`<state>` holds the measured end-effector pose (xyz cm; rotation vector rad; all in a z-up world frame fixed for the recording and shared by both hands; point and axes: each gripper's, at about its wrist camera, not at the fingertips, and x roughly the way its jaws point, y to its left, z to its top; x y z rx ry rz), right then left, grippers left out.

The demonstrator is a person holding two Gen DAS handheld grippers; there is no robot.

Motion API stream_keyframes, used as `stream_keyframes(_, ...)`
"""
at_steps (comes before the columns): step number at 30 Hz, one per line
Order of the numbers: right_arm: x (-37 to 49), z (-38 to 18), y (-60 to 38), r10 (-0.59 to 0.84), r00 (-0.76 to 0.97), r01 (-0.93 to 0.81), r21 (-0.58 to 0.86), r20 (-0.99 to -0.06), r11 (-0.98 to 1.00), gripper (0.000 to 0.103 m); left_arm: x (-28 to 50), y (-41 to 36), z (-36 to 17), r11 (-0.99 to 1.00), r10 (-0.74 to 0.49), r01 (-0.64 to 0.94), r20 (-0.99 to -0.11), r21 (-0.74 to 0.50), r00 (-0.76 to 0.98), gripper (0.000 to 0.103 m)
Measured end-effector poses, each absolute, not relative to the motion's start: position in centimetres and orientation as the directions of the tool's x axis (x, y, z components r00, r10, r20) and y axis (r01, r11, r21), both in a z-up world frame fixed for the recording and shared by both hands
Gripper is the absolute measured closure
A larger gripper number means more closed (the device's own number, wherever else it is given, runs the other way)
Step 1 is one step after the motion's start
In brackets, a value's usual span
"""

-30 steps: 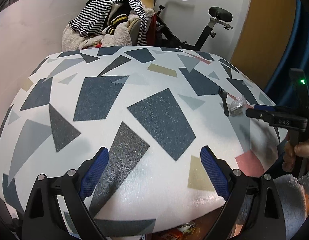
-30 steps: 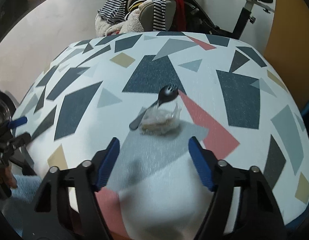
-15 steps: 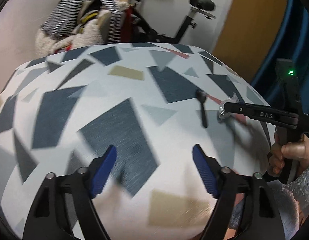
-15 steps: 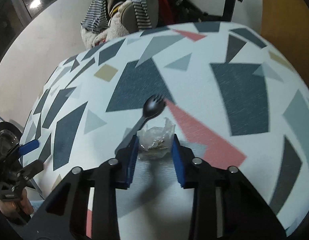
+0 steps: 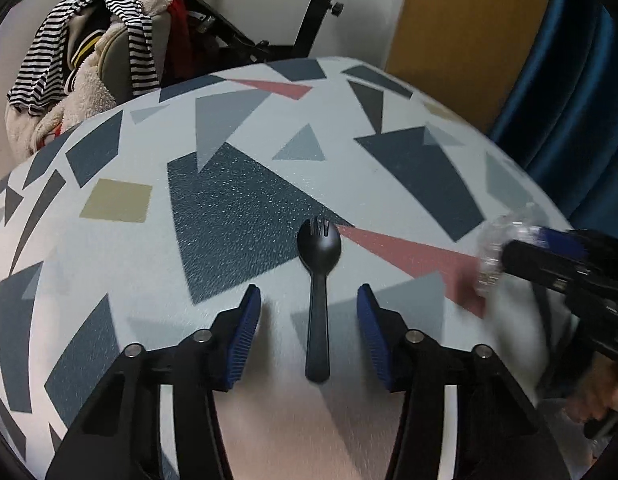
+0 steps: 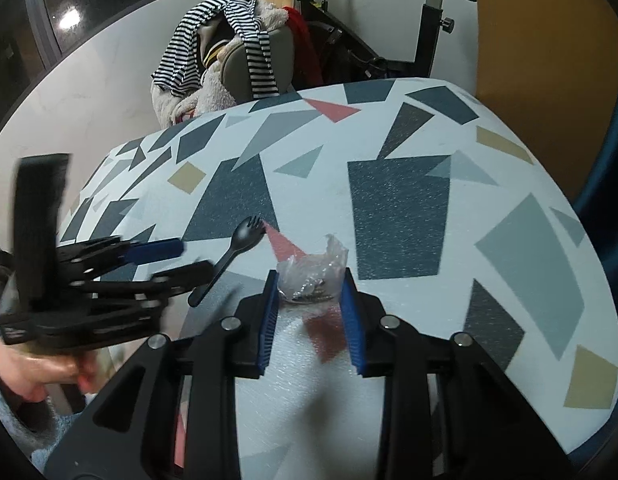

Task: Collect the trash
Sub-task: 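Grasp the black spork with the left gripper while the right gripper holds the bag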

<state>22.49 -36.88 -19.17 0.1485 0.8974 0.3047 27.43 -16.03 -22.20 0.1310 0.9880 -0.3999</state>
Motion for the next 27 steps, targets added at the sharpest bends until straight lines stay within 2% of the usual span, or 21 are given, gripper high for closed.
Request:
stream_keyframes(5,22.0,-18.7,-37.1,0.319,0.593,-0.207,0.243,-0.739,0.948,0.071,27.6,-17.1,-23.1,0.923,-0.198,0.385,-0.844,0.010,0.498,0.072)
stream_keyframes(7,21.8,-18.5,-37.1,0.322,0.595,-0.208,0.246,-0.737,0.947,0.071,27.4,-17.2,-23.1,0.918,-0.200,0.397,-0.843,0.018,0.500,0.081)
stream_keyframes(8,21.7,-18.5,-37.1,0.324,0.595,-0.209,0.247,-0.736,0.946,0.071,27.4,-17.1,-23.0,0.919,-0.198,0.393,-0.843,0.018,0.500,0.093)
stream_keyframes(18,19.8,-17.6,-35.6,0.343,0.585,-0.240,0.247,-0.735,0.939,0.071,24.3,-14.1,-20.9,0.927,-0.253,0.372,-0.822,-0.054,0.509,0.093)
stream_keyframes(27,16.3,-16.6,-32.7,0.388,0.567,-0.295,0.261,-0.727,0.919,0.071,16.2,-8.8,-17.8,0.916,-0.339,0.376,-0.776,-0.142,0.532,0.093)
